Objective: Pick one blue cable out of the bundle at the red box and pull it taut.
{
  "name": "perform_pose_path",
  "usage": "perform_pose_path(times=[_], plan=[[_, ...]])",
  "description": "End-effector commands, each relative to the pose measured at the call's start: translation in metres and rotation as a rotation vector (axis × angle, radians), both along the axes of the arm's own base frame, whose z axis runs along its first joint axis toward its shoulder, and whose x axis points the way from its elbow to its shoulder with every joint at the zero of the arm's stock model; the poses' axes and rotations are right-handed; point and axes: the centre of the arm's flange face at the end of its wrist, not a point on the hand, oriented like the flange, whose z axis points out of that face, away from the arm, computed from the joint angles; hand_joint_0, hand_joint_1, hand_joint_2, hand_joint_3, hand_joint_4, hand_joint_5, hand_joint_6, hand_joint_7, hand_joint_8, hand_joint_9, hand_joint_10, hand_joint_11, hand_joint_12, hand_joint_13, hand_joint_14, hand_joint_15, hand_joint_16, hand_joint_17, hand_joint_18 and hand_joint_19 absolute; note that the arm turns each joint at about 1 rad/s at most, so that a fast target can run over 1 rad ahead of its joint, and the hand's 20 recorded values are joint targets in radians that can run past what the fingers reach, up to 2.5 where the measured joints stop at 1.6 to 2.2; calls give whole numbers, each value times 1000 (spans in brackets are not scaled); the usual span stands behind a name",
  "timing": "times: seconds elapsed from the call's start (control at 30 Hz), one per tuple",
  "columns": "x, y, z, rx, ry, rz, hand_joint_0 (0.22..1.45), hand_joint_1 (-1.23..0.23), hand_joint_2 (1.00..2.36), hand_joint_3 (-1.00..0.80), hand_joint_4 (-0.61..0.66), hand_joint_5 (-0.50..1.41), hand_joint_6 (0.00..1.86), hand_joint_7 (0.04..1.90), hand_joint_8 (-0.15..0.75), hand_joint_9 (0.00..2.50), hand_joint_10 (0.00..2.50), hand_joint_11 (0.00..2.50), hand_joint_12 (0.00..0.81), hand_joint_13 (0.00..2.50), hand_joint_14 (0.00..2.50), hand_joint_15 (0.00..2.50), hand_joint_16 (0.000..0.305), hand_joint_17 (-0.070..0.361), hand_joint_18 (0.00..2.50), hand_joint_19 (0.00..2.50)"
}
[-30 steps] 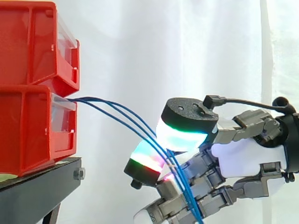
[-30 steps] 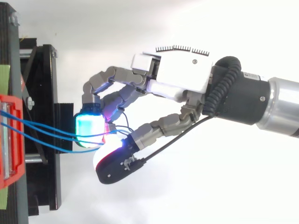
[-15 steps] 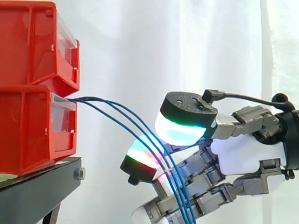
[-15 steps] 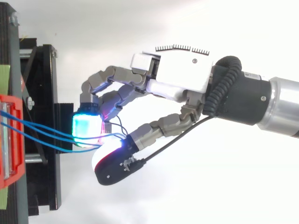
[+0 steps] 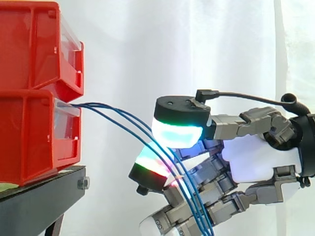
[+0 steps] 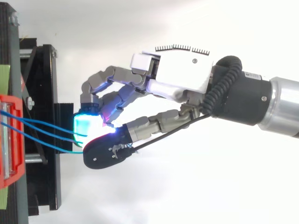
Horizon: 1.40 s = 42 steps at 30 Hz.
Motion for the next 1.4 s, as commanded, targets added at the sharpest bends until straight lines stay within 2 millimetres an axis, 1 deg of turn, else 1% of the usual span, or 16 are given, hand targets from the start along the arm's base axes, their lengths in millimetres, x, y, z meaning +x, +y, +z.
perform_pose_path(times=[0.0,0.13,0.23,0.3,0.4,0.6,0.83,1.13,1.23,1.3,1.37], plan=[[0,1,0,0,0,1,574,-648,1015,-197,157,-179,879,1151,378,948,20,1112,408,587,14,360,65,146,463,355],[0,0,0,0,0,-1,577,-649,1013,-131,157,-174,886,1136,398,971,19,1103,429,610,13,360,69,155,496,346],[0,1,0,0,0,1,572,-643,1012,-106,150,-173,887,1130,396,987,17,1088,432,618,14,347,71,159,504,347],[0,1,0,0,0,1,573,-636,1009,-92,150,-170,887,1119,413,1001,17,994,434,613,11,309,73,164,517,334],[0,1,0,0,0,1,577,-635,1006,-71,150,-166,884,1125,431,1004,18,923,440,612,10,292,75,168,525,321],[0,1,0,0,0,1,588,-710,1009,-42,156,-165,882,1115,425,1013,19,958,434,615,11,303,73,164,528,307],[0,0,-1,0,2,-1,595,-743,1014,-25,134,-167,879,1144,412,1085,20,1042,423,623,11,307,69,156,516,308],[-1,1,-1,-10,14,2,603,-775,1014,11,104,-161,878,1164,422,1079,20,1024,422,635,11,293,69,155,524,296],[-4,1,-3,-7,35,1,602,-775,1014,20,107,-159,878,1164,427,1062,20,978,424,632,12,290,70,156,527,298],[-6,2,0,-12,45,3,602,-777,1014,25,107,-157,878,1171,430,1024,21,873,428,623,10,270,70,158,531,288],[-10,0,2,-15,68,3,603,-777,1012,26,106,-156,878,1172,432,1007,20,827,431,622,10,270,70,158,532,287]])
